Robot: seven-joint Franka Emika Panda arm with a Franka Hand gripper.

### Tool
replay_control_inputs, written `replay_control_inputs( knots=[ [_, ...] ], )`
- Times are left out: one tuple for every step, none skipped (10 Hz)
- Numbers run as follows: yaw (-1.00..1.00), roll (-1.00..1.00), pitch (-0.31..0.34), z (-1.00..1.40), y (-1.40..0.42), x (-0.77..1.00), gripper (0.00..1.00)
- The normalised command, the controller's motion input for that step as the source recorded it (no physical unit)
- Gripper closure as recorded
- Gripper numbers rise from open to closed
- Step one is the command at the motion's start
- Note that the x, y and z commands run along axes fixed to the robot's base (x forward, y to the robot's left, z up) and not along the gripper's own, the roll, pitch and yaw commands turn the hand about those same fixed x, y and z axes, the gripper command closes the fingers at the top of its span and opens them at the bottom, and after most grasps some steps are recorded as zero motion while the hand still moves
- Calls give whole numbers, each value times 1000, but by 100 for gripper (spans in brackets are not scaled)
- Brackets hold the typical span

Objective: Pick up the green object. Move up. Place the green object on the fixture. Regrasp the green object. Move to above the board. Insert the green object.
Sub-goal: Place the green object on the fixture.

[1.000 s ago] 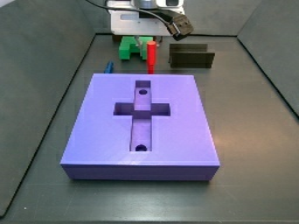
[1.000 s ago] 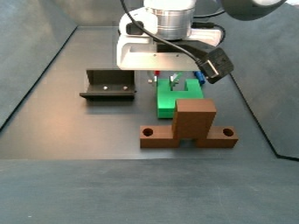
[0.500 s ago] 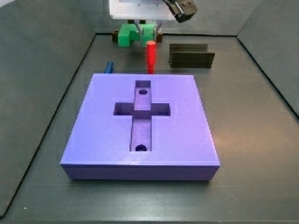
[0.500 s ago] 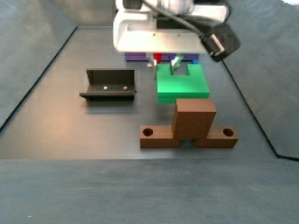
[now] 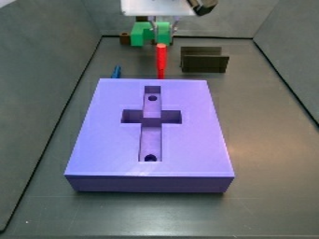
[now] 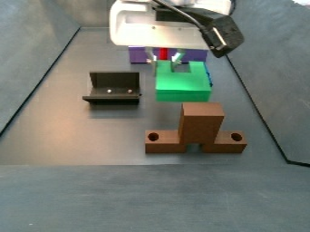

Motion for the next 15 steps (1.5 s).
replay_control_inputs(
  knots=[
    [-143, -1000, 34, 251, 0, 763, 100],
    [-234, -1000, 0, 291, -40, 620, 100],
    [-280, -1000, -37, 311, -31, 531, 100],
    [-269, -1000, -57, 286, -29, 526, 100],
    [-254, -1000, -63, 266, -23, 537, 100],
    [-226, -1000, -23, 243, -23, 571, 100],
    [-71, -983, 86, 71, -129, 809, 100],
    [0, -983, 180, 0, -131, 837, 100],
    [0, -983, 220, 0, -160, 829, 100],
    [0, -897, 220, 0, -220, 817, 100],
    [-9, -806, 197, 0, -260, 783, 100],
    [-6, -774, 240, 0, -249, 880, 100],
    [-14, -746, 260, 0, -257, 894, 100],
    [-40, -711, 260, 0, -226, 917, 100],
    [-66, -591, 209, -29, -89, 977, 100]
  ],
)
